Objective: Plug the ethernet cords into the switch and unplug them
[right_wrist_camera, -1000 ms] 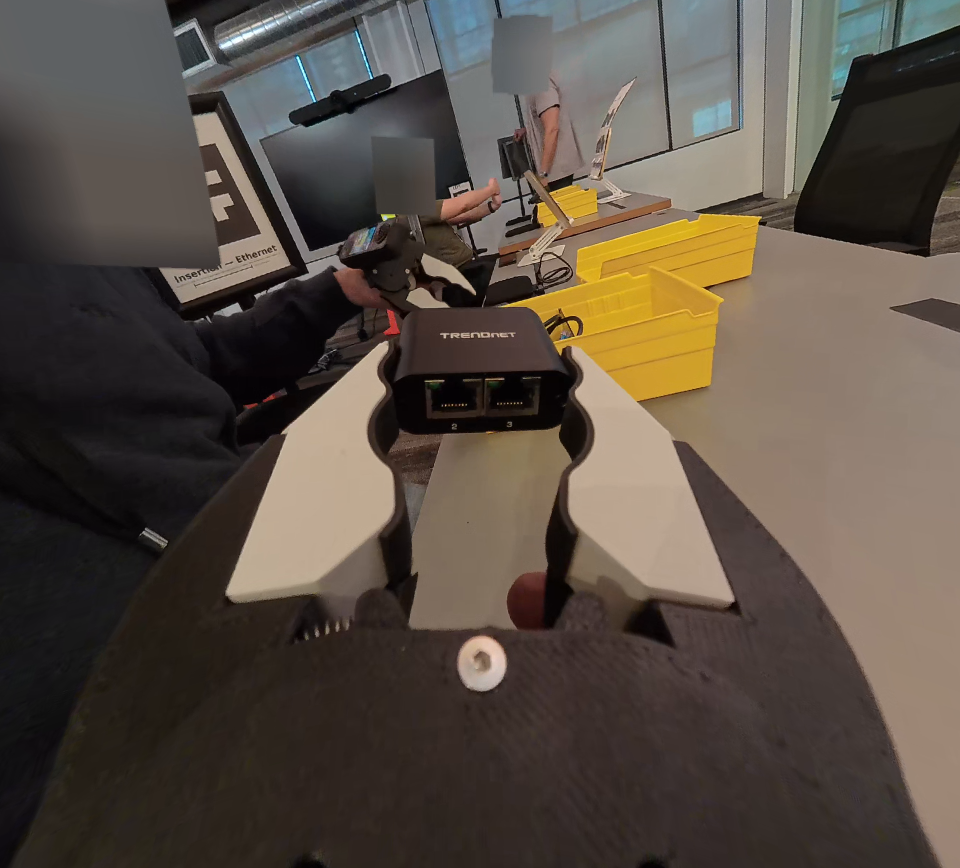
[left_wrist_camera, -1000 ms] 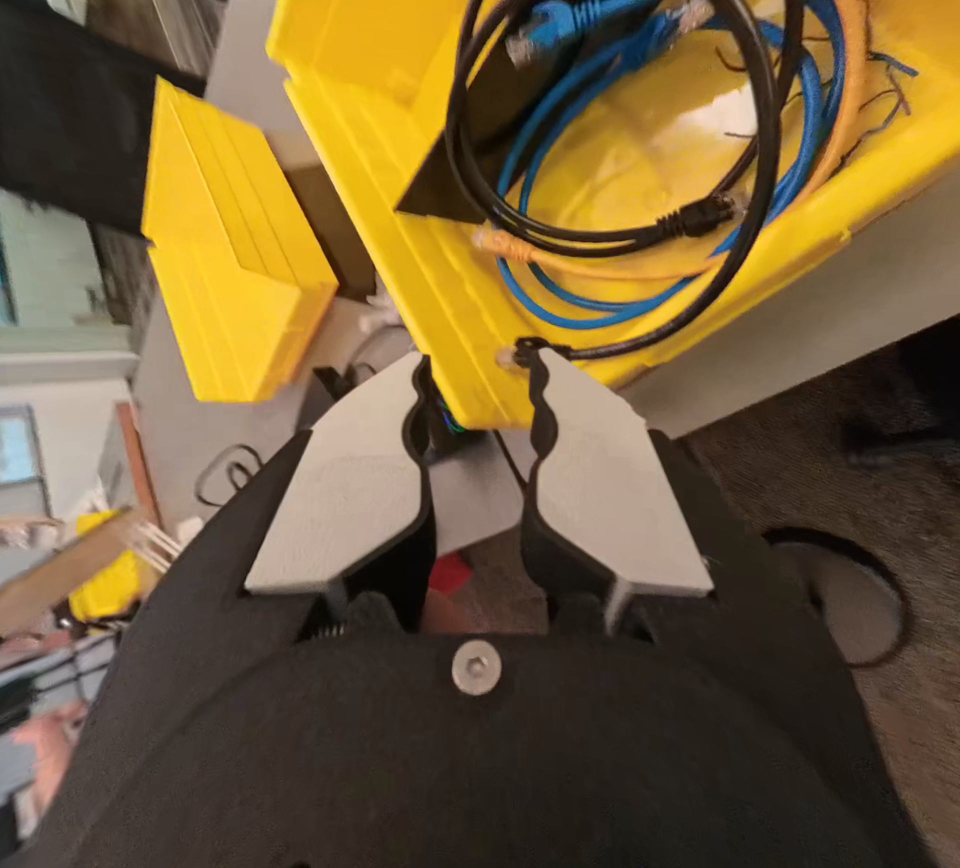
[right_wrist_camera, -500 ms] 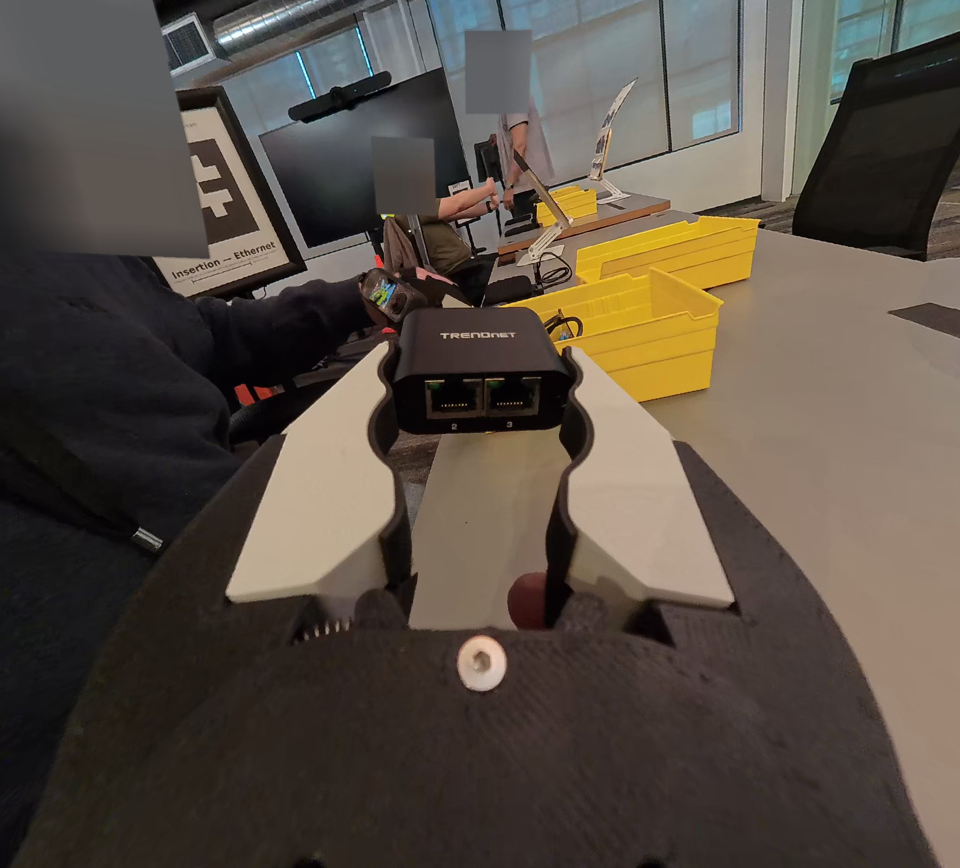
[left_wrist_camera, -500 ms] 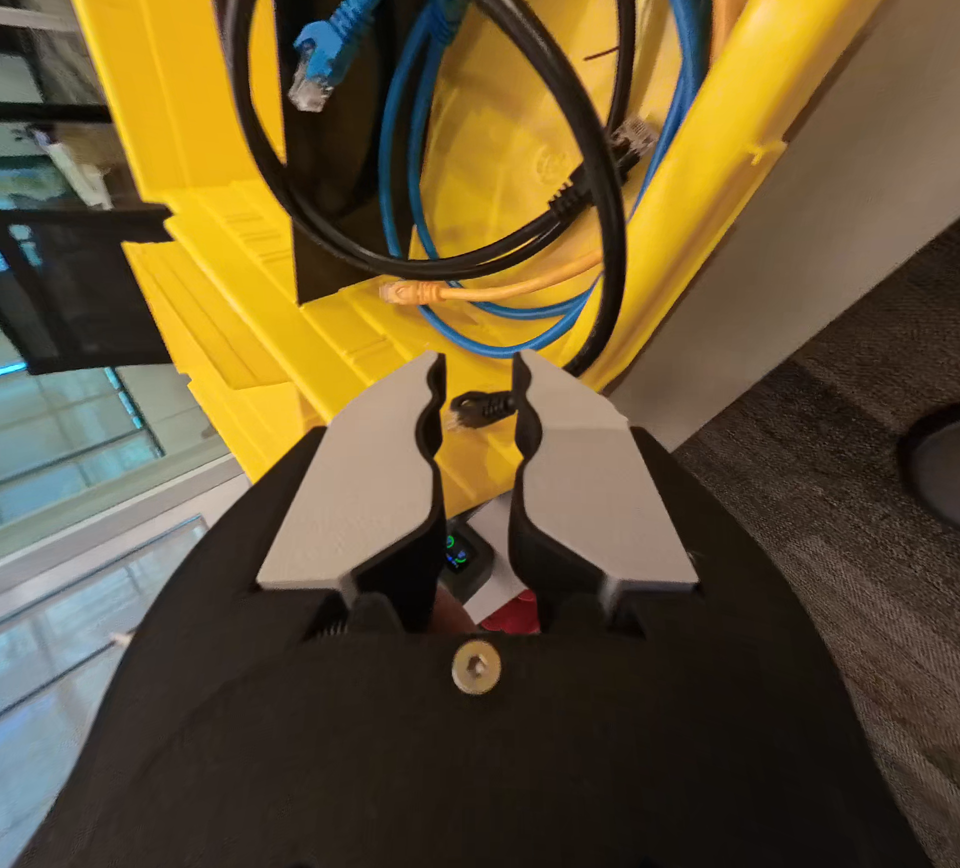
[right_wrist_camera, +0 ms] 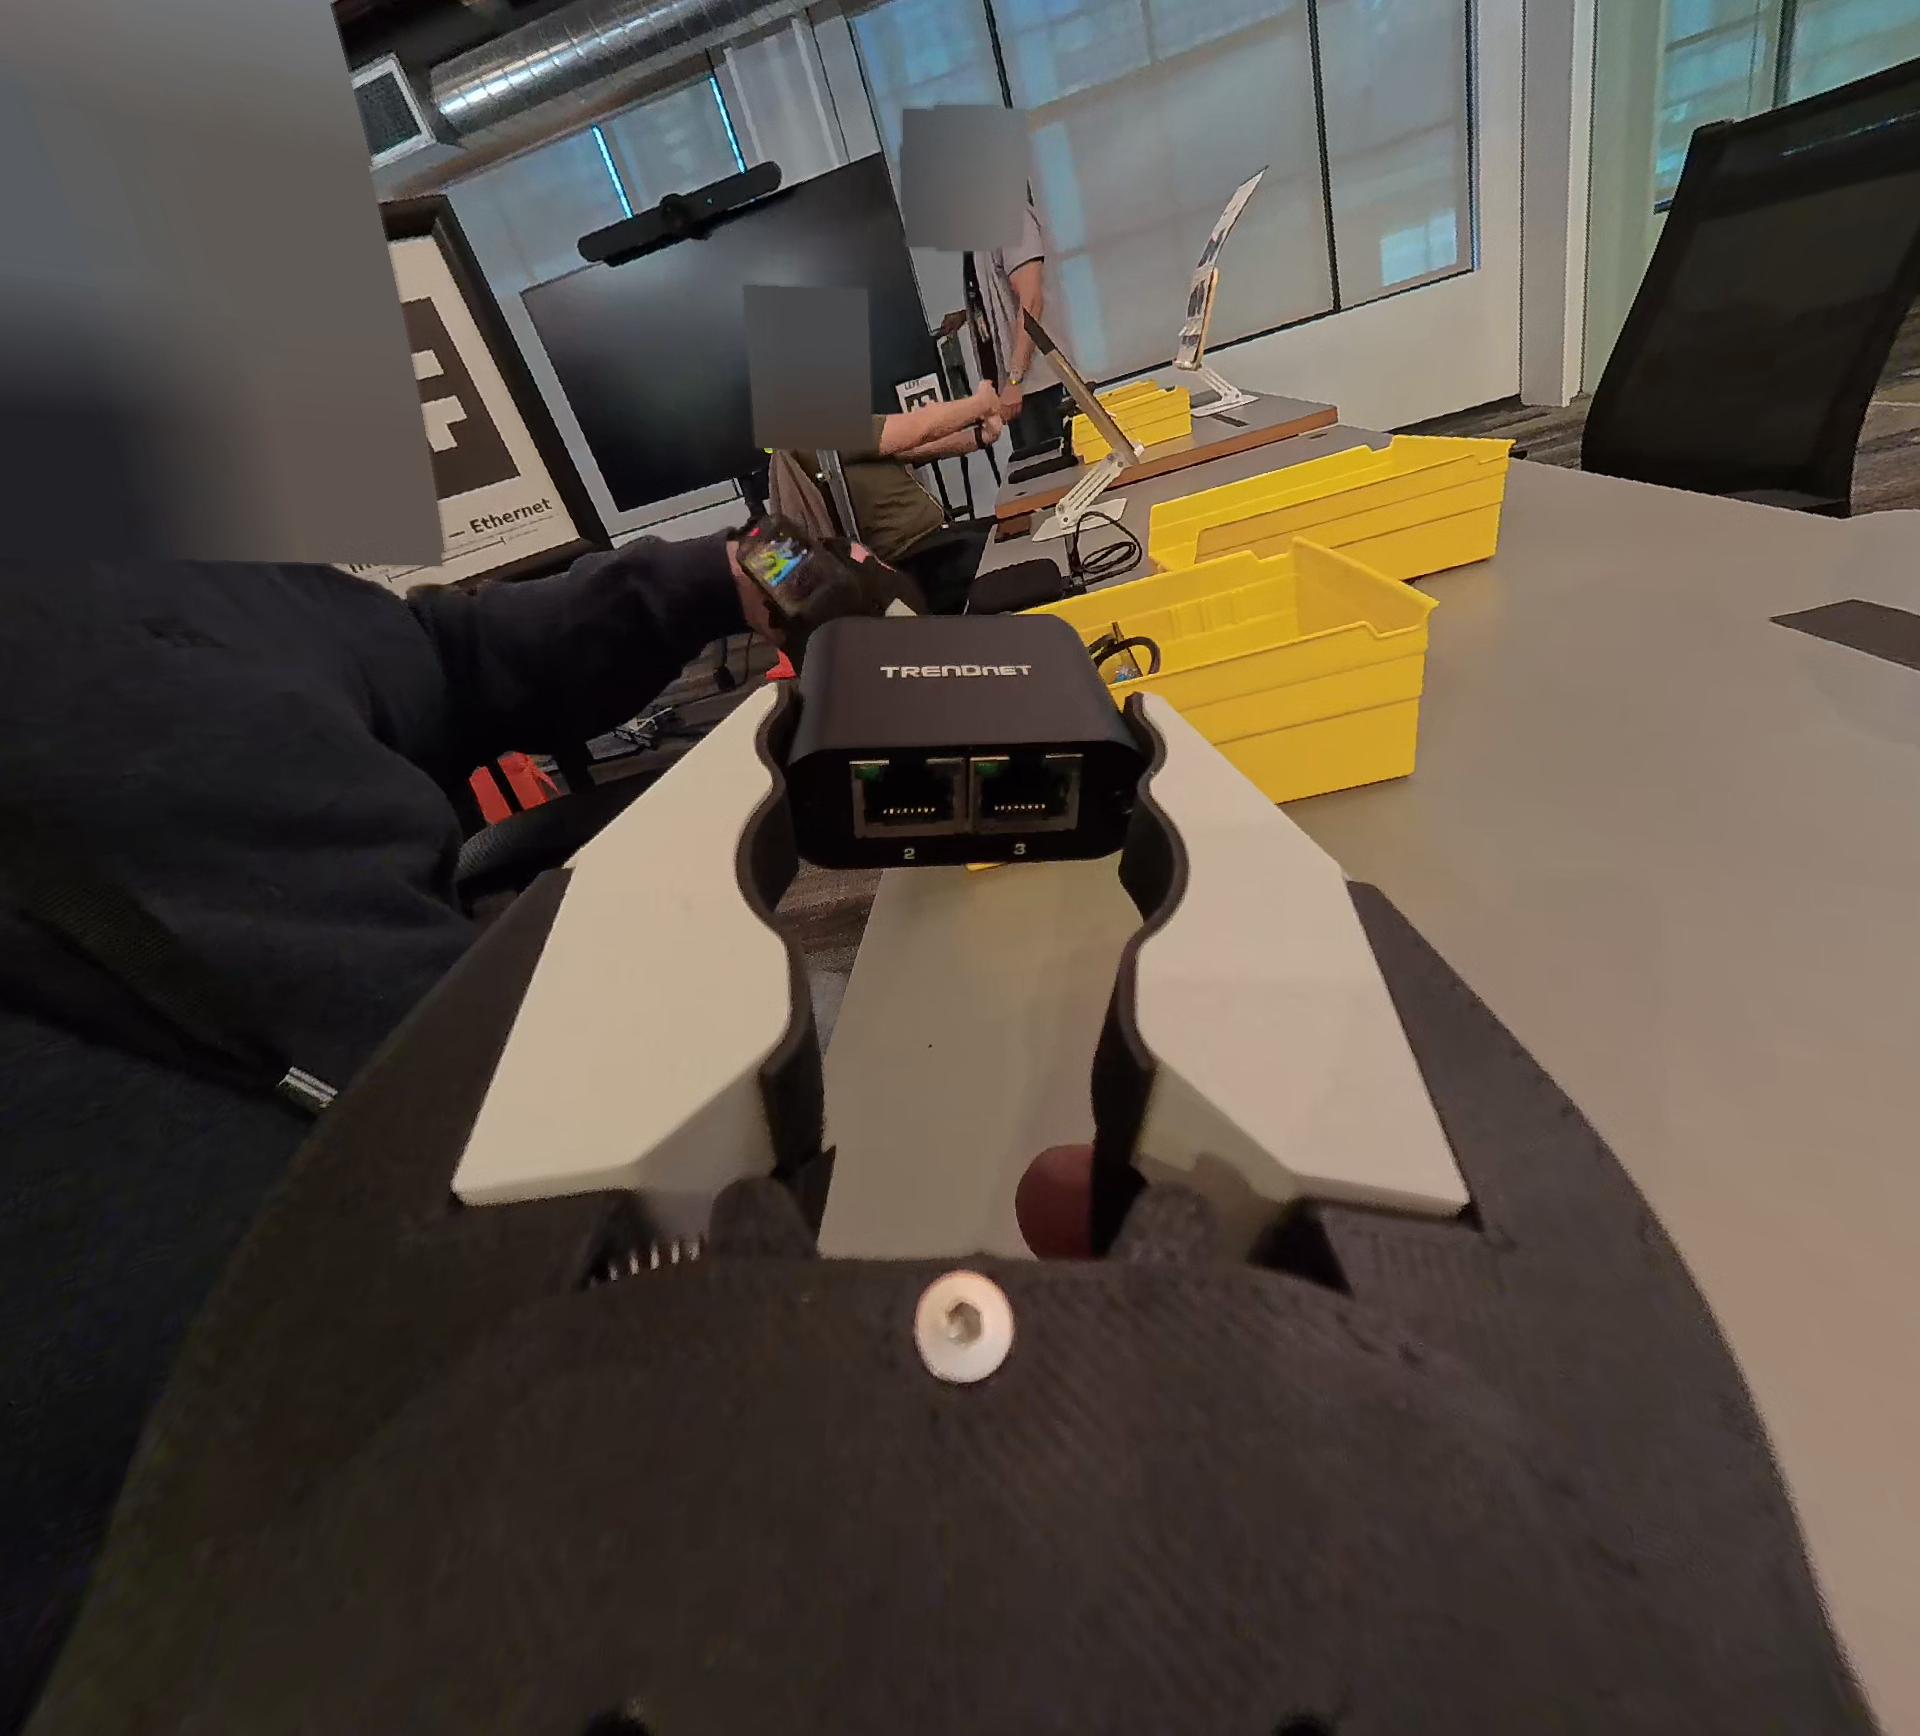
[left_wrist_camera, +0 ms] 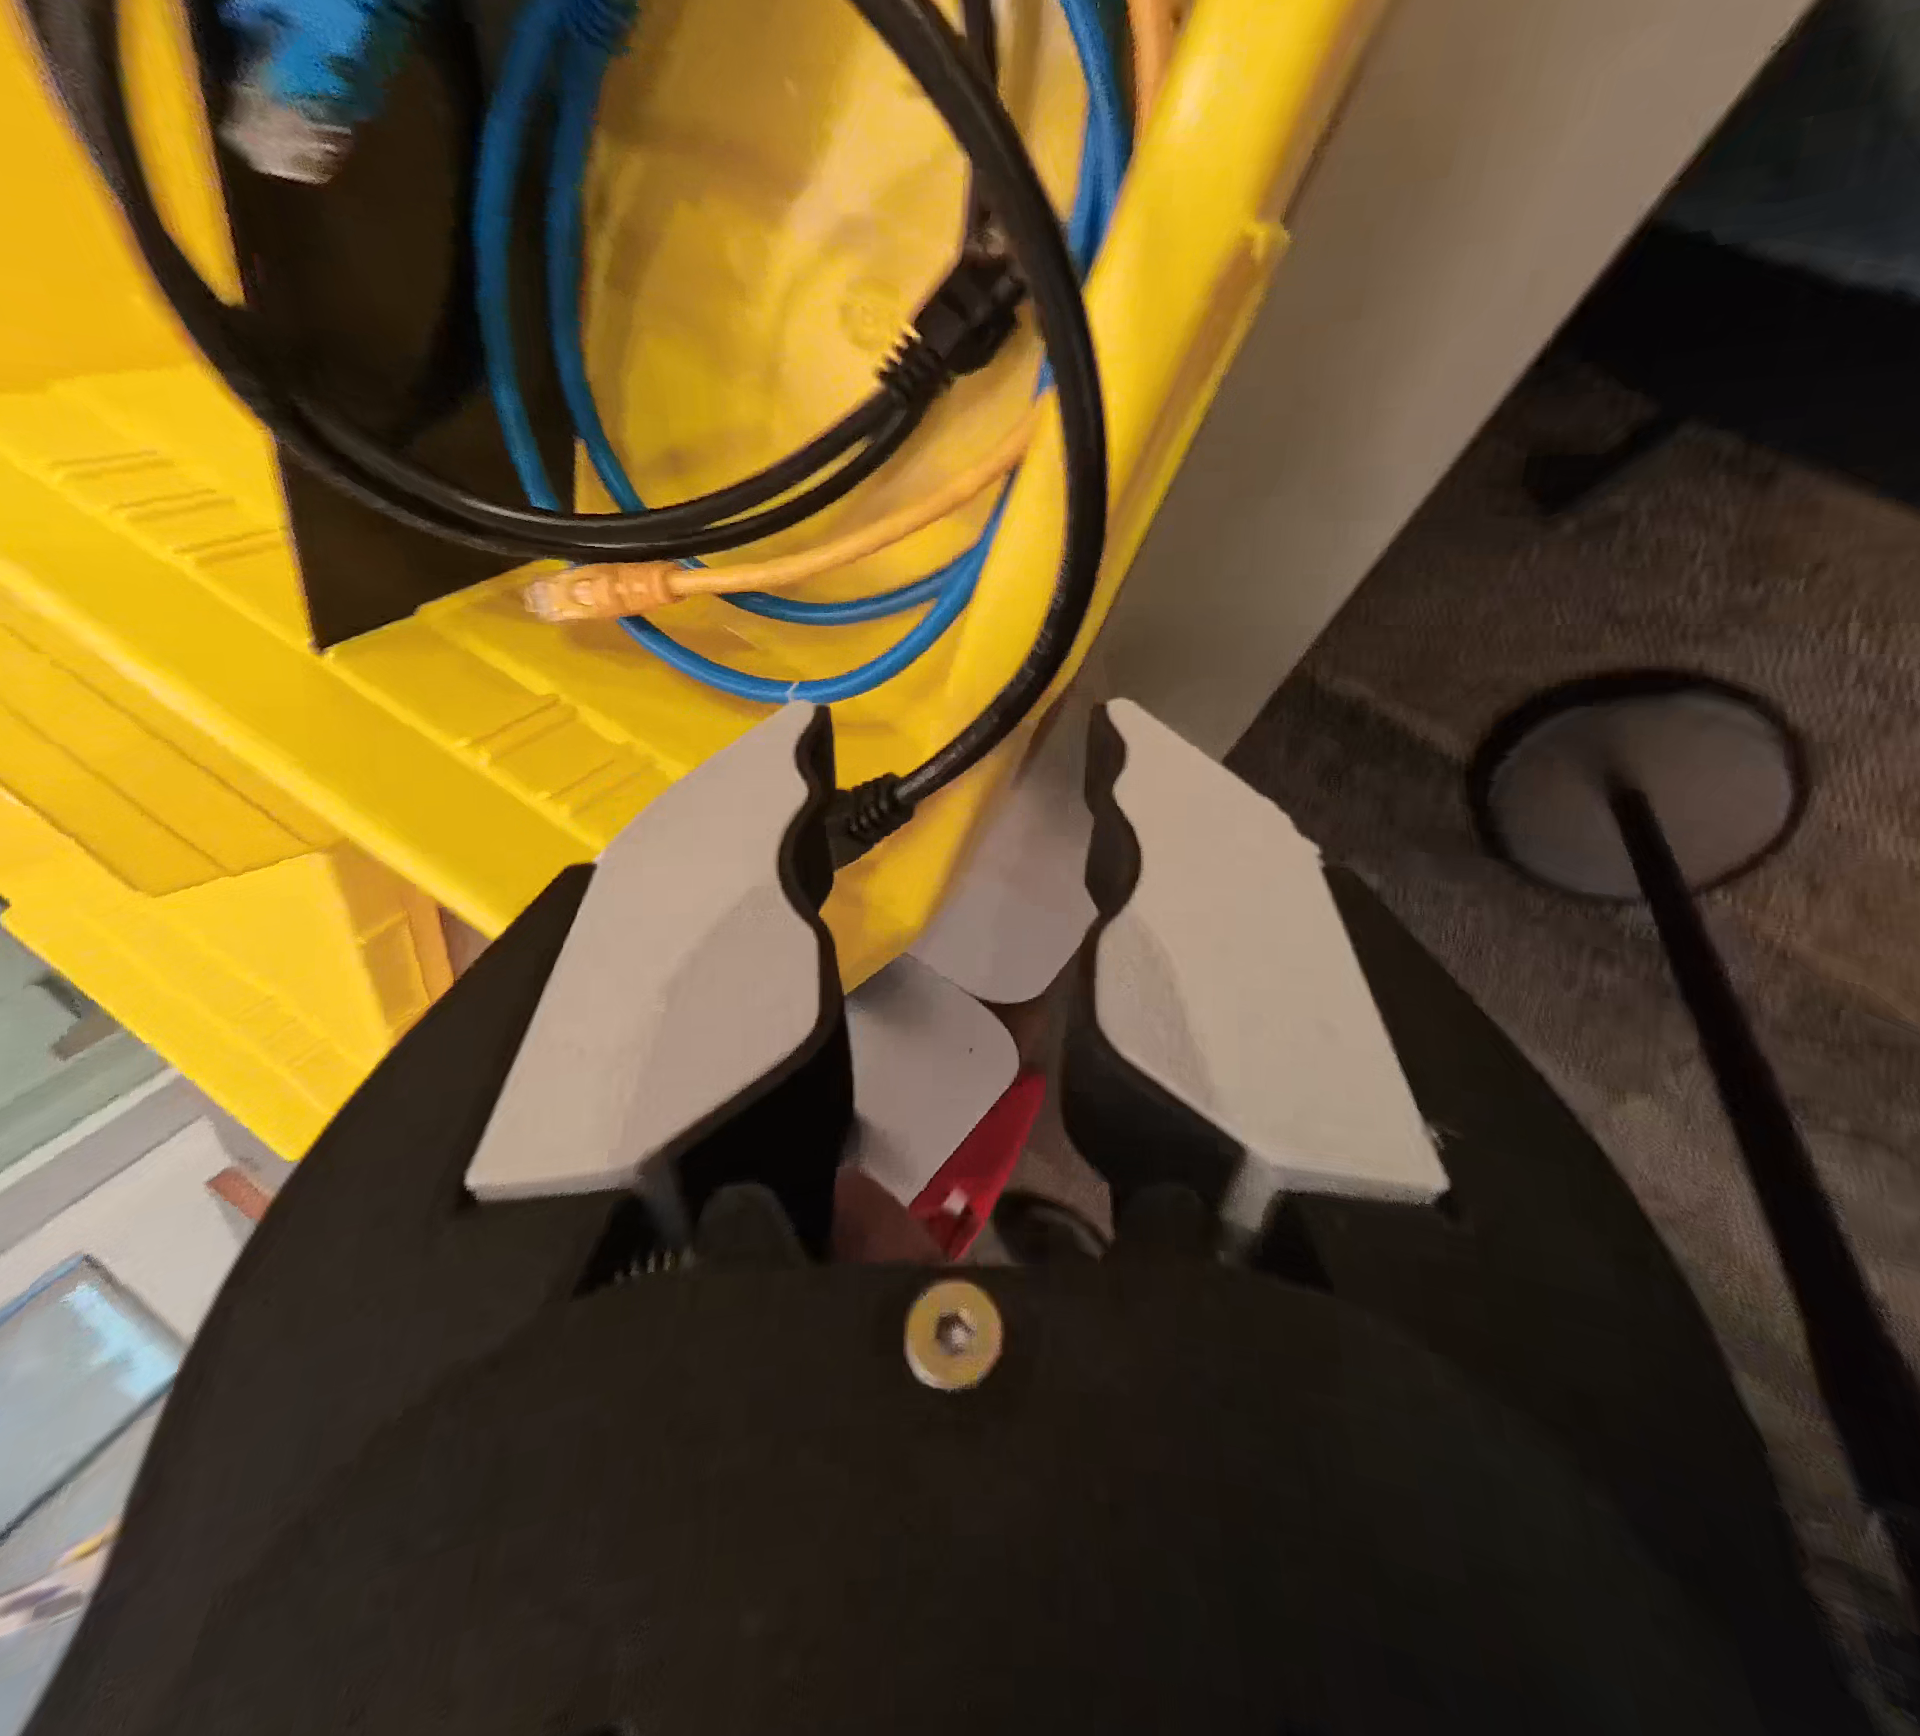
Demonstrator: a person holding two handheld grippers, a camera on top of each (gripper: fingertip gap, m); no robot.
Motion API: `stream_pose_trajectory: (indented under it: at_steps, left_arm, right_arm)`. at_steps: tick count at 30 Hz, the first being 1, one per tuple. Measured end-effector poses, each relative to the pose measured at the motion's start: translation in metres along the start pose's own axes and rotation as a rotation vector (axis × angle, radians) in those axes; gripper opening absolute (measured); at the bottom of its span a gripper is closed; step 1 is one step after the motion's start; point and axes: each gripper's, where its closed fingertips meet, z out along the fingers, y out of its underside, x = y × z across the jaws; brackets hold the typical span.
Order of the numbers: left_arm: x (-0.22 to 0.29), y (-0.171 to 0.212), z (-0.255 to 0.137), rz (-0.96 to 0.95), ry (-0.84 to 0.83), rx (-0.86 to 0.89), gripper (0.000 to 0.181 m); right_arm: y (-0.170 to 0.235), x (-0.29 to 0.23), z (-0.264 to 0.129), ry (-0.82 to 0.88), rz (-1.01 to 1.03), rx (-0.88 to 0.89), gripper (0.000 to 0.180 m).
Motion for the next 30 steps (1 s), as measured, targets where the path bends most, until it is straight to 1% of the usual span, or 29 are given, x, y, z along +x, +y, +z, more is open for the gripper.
stream_pose_trajectory:
  at_steps: [1,2,4,6,7,10,16,20,25,30]
  left_arm:
    - [0.001,0.003,0.004,0.032,0.002,-0.026,0.044]
    - [0.000,0.004,0.007,0.051,-0.006,-0.039,0.034]
    - [0.001,0.005,0.008,0.056,0.009,-0.045,0.021]
    - [-0.002,0.006,0.006,0.067,-0.028,-0.036,0.019]
    - [-0.001,0.006,0.003,0.061,-0.029,-0.031,0.013]
    - [-0.005,-0.003,-0.010,0.023,-0.079,0.052,0.008]
    - [-0.034,-0.012,-0.044,0.032,-0.294,0.121,0.005]
    - [-0.063,-0.023,-0.082,-0.016,-0.442,0.193,0.005]
    - [-0.102,-0.032,-0.125,-0.059,-0.628,0.243,0.005]
    - [-0.128,-0.041,-0.151,-0.056,-0.723,0.257,0.005]
  right_arm:
    - [0.001,0.000,0.001,-0.001,-0.001,-0.004,0.061]
    - [0.001,-0.001,0.001,-0.001,-0.004,-0.008,0.061]
    - [0.001,-0.002,0.002,0.002,-0.009,-0.012,0.061]
    - [0.000,-0.002,0.001,0.007,-0.012,-0.009,0.061]
    - [0.000,-0.001,0.000,0.009,-0.010,-0.006,0.061]
    - [0.000,0.001,-0.001,0.011,-0.005,-0.002,0.061]
    - [-0.001,0.000,-0.001,0.011,-0.008,-0.001,0.061]
    - [-0.003,0.001,-0.002,0.017,-0.012,0.005,0.061]
    - [-0.004,-0.001,-0.002,0.017,-0.016,0.005,0.061]
    - [-0.006,-0.001,-0.003,0.025,-0.023,0.012,0.061]
